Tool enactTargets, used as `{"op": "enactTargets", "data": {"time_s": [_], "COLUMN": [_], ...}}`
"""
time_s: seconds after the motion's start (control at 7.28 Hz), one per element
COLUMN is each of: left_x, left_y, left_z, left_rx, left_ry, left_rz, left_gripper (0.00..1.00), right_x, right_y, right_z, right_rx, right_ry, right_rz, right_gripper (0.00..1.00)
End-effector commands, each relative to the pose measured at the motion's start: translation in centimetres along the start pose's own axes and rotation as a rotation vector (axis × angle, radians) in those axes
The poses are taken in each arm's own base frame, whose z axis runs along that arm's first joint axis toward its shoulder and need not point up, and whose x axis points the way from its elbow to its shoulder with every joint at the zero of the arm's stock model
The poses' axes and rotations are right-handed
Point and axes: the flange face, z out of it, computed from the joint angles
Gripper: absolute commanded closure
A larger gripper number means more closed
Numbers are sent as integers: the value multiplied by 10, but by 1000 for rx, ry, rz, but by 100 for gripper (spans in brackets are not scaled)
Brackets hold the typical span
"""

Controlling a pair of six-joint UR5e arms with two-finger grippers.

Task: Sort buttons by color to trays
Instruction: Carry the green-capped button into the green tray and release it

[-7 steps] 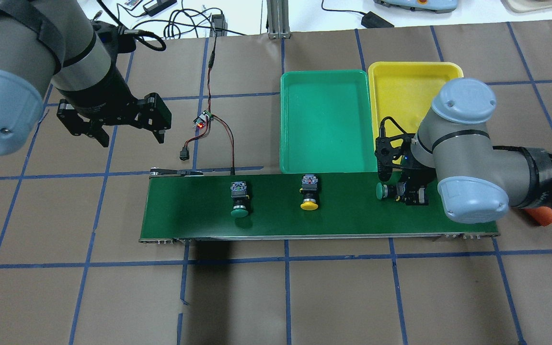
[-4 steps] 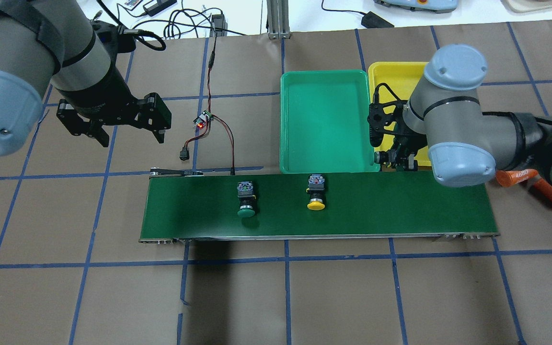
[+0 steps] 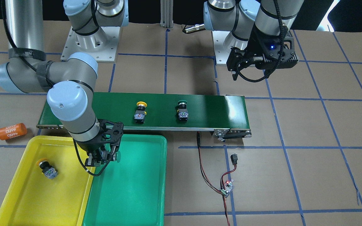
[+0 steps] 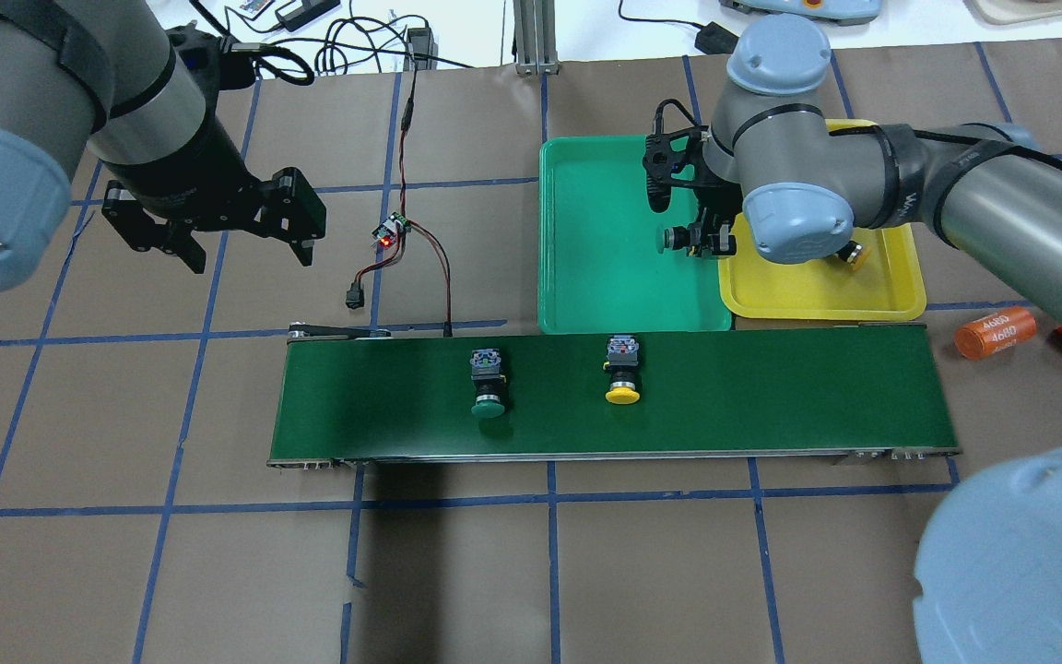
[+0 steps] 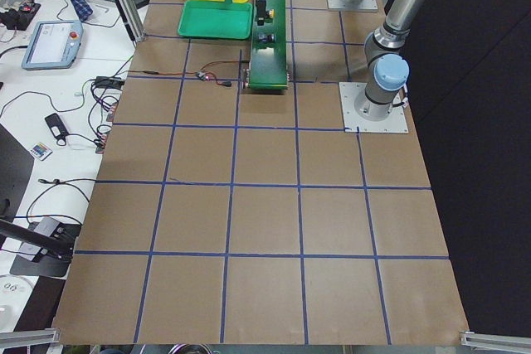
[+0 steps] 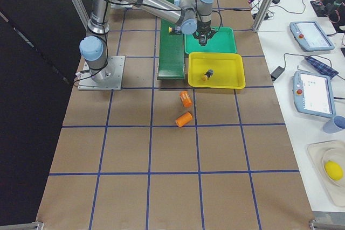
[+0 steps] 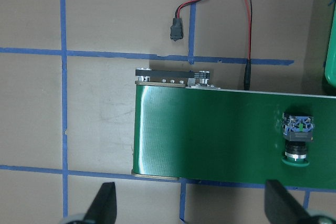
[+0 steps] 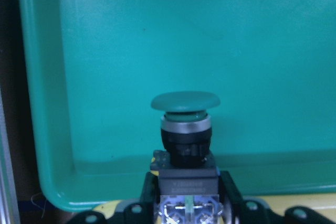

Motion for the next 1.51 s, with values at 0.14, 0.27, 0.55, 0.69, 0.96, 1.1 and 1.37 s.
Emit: {"op": "enactTargets", "data": {"time_s": [0.14, 0.27, 0.55, 0.69, 0.96, 1.1, 1.37], "left_x": [-2, -1, 2, 1, -21, -36, -35], "left_y": [4, 4, 8, 5, -33, -54, -72], "left_z": [-12, 2, -26, -7, -23, -27, -35], "left_rx": [32, 4, 36, -29, -18, -11, 1], "left_ry": [-3, -4, 84, 20, 119, 122, 110], "left_rz": [3, 5, -2, 15, 91, 77, 32], "left_gripper": [0, 0, 0, 0, 0, 0, 0], "right_x": [-7, -8, -24, -31, -67, -84, -115], "right_y": [-15, -10, 2, 15, 40, 60, 75], "right_z": [1, -12, -51, -67, -81, -80, -83], "right_rx": [-6, -4, -10, -14, -12, -8, -8], "right_ry": [-41, -42, -72, -88, -103, -113, -116], "right_rz": [-5, 2, 17, 31, 42, 36, 58], "right_gripper": [0, 0, 0, 0, 0, 0, 0]}}
